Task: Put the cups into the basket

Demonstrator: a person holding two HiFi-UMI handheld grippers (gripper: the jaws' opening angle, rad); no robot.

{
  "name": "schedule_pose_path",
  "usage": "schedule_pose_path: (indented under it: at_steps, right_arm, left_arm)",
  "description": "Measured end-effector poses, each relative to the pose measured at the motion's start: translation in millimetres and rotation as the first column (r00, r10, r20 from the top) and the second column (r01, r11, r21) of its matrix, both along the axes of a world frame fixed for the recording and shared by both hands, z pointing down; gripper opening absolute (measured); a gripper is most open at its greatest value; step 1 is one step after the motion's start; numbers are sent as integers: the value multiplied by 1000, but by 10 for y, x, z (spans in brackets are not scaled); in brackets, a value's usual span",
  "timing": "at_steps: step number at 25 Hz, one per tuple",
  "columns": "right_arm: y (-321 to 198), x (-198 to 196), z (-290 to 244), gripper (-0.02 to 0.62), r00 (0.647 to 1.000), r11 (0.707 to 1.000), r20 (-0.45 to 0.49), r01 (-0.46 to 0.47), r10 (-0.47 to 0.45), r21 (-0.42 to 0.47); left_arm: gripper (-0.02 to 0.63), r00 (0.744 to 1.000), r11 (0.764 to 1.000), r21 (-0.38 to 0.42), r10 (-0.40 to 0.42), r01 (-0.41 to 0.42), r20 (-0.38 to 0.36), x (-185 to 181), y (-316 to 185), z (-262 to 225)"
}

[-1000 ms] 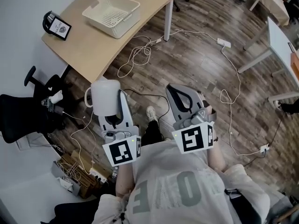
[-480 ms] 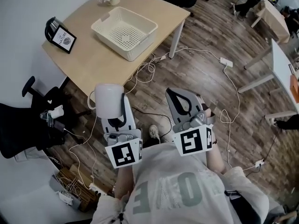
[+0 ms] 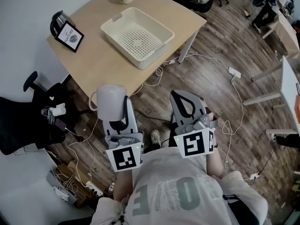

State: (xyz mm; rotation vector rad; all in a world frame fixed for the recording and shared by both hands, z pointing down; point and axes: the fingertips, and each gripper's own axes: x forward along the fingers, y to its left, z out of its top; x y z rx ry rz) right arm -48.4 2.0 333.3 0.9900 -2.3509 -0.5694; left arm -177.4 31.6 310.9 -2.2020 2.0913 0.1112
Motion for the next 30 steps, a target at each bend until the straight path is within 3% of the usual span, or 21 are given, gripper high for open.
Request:
schedule_pose_path:
  at_steps: [9,16,25,30]
  right_arm:
    - [-1025,-266,50,-3,988,989,44,146,-145,-21]
    - [-1950,-257,-95,-3,970,971,50,238,-237,-13]
    - [-2705,48,-108,-3,957,958,82,283,-280,-39]
    - [-2925,81,-90,-3,955,957,106,285,-278,-50]
  left_arm:
    - [71,994,994,-27,-104,105,39,-1,-789,15]
    - [71,980,980,-11,-196,197,45,56,-1658,-137]
    - [71,957,959,-21,-280,282,71,141,-2335,-220]
    - [71,951,956,-39,-286,292,118,153,-2526,-222]
